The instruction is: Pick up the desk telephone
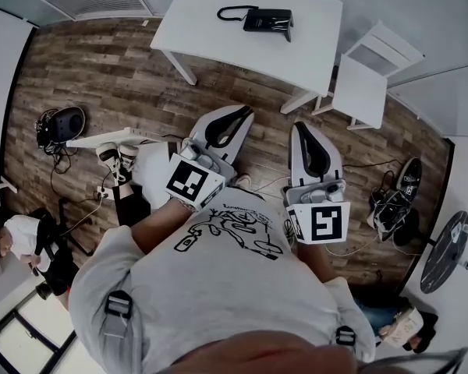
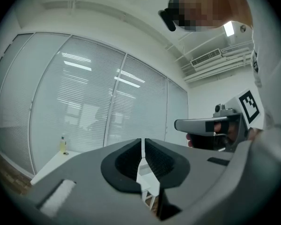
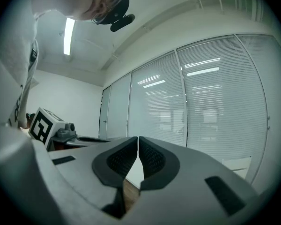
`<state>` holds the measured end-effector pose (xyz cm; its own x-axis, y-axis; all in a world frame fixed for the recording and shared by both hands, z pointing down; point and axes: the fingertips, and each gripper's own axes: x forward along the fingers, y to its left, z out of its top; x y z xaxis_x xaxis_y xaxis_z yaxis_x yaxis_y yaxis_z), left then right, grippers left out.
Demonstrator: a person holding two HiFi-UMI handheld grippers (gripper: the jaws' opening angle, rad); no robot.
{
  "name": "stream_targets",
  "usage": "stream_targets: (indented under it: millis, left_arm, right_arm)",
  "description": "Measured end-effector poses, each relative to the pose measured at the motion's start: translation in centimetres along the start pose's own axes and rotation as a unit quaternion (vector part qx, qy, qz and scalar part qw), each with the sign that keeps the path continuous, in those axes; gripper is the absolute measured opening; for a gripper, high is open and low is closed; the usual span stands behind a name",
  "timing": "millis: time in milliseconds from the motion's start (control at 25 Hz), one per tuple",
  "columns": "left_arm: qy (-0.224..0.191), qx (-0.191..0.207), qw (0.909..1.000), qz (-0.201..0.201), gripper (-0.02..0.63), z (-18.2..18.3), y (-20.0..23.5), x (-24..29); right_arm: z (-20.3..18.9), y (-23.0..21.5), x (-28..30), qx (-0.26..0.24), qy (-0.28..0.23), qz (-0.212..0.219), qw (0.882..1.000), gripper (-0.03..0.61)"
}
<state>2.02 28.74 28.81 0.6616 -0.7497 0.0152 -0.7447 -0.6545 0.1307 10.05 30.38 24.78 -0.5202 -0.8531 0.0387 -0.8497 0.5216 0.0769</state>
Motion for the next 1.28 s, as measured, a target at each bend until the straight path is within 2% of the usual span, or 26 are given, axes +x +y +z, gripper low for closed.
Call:
stream_targets:
  millis: [440,880,1280]
  left_arm:
    - [0.005,-0.003,0.9998,-0.018,0.021,2.0,12.4,3.1]
    - [0.011,-0.014,0.9993,-0.034,0.021,1.7,17.3,7.1]
    - [0.015,-0.012,0.9990,-0.039,0.021,2.0,20.6,15.1]
  right_arm:
    - [1.4,-0.5,12.6,-0.017,0.006,-0.023,1.000,0.009]
    - [0.4,-1.9,18.6,-0.009,0.015,-0.033,0.999,0.009]
    - [-0.3,-8.5,23.7,0.003,0.006,-0.048,0.999,0.009]
